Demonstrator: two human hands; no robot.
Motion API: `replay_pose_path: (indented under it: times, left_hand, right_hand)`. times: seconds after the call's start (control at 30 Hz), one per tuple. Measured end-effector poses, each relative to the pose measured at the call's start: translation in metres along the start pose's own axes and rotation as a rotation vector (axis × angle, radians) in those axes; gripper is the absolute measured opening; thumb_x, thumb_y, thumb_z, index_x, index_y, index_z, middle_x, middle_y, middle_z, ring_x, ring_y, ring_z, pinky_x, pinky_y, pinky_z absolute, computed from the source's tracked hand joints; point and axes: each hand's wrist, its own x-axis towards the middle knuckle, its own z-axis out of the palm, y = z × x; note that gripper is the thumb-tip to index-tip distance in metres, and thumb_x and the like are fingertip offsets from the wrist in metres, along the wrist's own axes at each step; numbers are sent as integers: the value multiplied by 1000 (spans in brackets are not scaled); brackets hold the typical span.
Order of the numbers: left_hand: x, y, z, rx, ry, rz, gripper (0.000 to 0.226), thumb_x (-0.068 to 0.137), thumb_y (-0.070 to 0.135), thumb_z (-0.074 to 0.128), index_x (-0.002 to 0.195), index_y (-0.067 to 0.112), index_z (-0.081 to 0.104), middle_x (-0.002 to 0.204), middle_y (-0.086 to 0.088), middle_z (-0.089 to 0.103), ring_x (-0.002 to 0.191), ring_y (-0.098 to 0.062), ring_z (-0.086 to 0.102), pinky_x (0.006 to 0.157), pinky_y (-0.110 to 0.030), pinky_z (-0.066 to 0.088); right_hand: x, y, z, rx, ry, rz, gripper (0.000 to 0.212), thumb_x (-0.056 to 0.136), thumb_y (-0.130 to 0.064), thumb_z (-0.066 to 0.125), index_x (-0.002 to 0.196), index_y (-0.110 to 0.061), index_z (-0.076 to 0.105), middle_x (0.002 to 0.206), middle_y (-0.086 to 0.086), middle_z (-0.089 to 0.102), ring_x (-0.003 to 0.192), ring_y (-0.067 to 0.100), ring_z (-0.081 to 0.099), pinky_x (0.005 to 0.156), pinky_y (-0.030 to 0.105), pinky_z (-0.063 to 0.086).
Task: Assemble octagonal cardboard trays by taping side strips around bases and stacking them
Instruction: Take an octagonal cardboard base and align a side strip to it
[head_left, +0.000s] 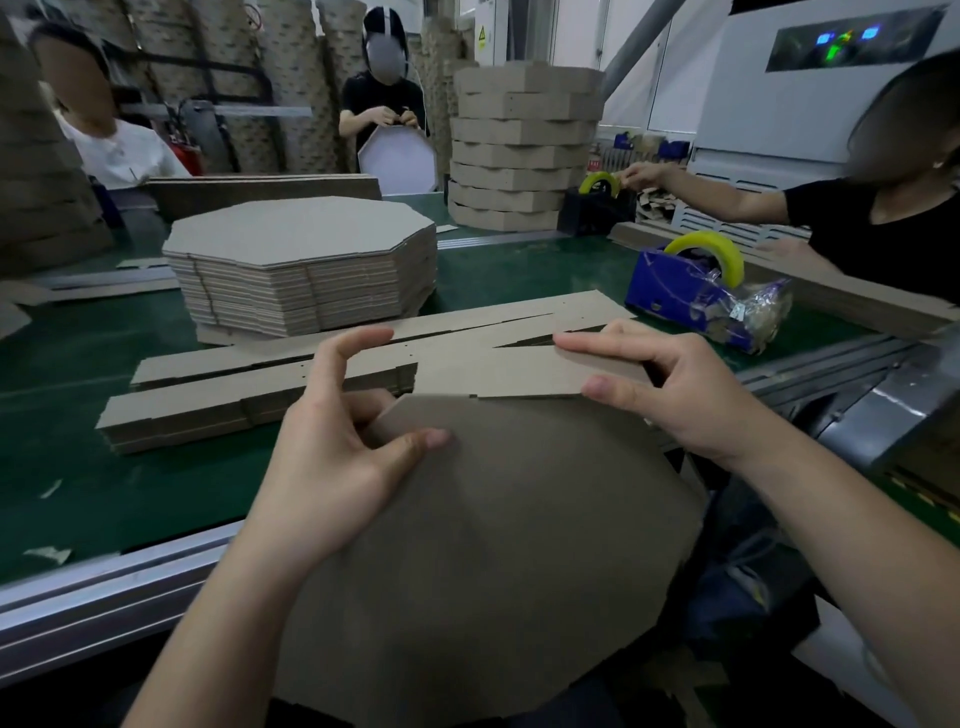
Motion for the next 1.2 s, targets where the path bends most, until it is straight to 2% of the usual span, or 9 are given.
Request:
replay_pose_path:
  times: [0.37, 0.53, 0.6, 0.67, 0.73, 0.83, 0.93, 1.1, 1.2]
  left_hand:
    - [0, -2, -2, -100, -40, 8, 70, 68, 7, 81, 110, 53, 49, 74, -4, 72, 69, -26, 69, 64, -50, 57]
    - [-1, -6, -5, -149, -81, -22, 62, 63, 22, 78, 113, 49, 52, 83, -9, 73, 76, -40, 66, 66, -57, 56]
    - [-1, -9, -9, -60, -136, 25, 58, 68, 28, 76, 116, 52, 53, 87, -3, 70, 75, -31, 62, 73, -38, 58]
    - [1, -10, -11, 146, -157, 127, 52, 77, 39, 75, 122, 55, 54, 91, 1, 52, 83, -13, 48, 77, -14, 44]
    - [2, -6, -11, 327, -143, 221, 41, 81, 48, 65, 120, 52, 56, 98, 1, 40, 98, -9, 38, 88, -9, 31]
    - [9, 8, -11, 541, -179, 332, 31, 85, 48, 54, 114, 47, 64, 126, 4, 40, 115, -14, 33, 104, -20, 24]
    - [21, 24, -3, 658, -374, 385, 34, 92, 49, 45, 122, 46, 60, 129, 9, 53, 121, -10, 46, 108, -38, 33]
    - [35, 31, 19, 805, -505, 382, 53, 82, 67, 20, 129, 59, 43, 129, 17, 53, 118, -7, 47, 90, -34, 46]
    - [38, 26, 24, 776, -495, 413, 49, 88, 71, 18, 128, 58, 43, 124, 14, 55, 114, -11, 49, 87, -36, 46]
  right_hand:
    - [8, 5, 2, 36, -114, -2, 43, 79, -33, 64, 122, -28, 62, 88, -10, 50, 84, -3, 50, 83, 14, 37]
    - [8, 11, 6, 15, -173, 18, 41, 83, -36, 68, 123, -34, 60, 91, -8, 46, 86, 1, 48, 85, 14, 37]
    - [7, 13, 7, -5, -191, 13, 47, 80, -36, 70, 125, -35, 58, 93, -7, 46, 88, 0, 49, 86, 13, 38]
    - [6, 13, 8, -18, -195, 2, 51, 77, -37, 69, 126, -36, 57, 95, -8, 46, 90, 1, 49, 87, 13, 39]
    - [7, 13, 8, -22, -196, -4, 50, 77, -38, 68, 126, -38, 57, 95, -10, 47, 91, 1, 50, 88, 13, 39]
    - [6, 13, 8, -14, -208, 0, 51, 76, -46, 68, 125, -40, 57, 96, -11, 47, 93, 2, 50, 90, 16, 39]
    - [6, 14, 9, 0, -218, 6, 52, 75, -48, 67, 125, -39, 57, 96, -11, 48, 93, 3, 51, 89, 20, 41]
    - [5, 17, 9, 13, -198, -15, 51, 79, -35, 68, 128, -33, 56, 101, 5, 49, 96, 8, 52, 90, 23, 42]
    - [3, 20, 8, 14, -190, -11, 51, 81, -33, 68, 130, -31, 54, 100, 2, 48, 95, 4, 50, 89, 17, 41]
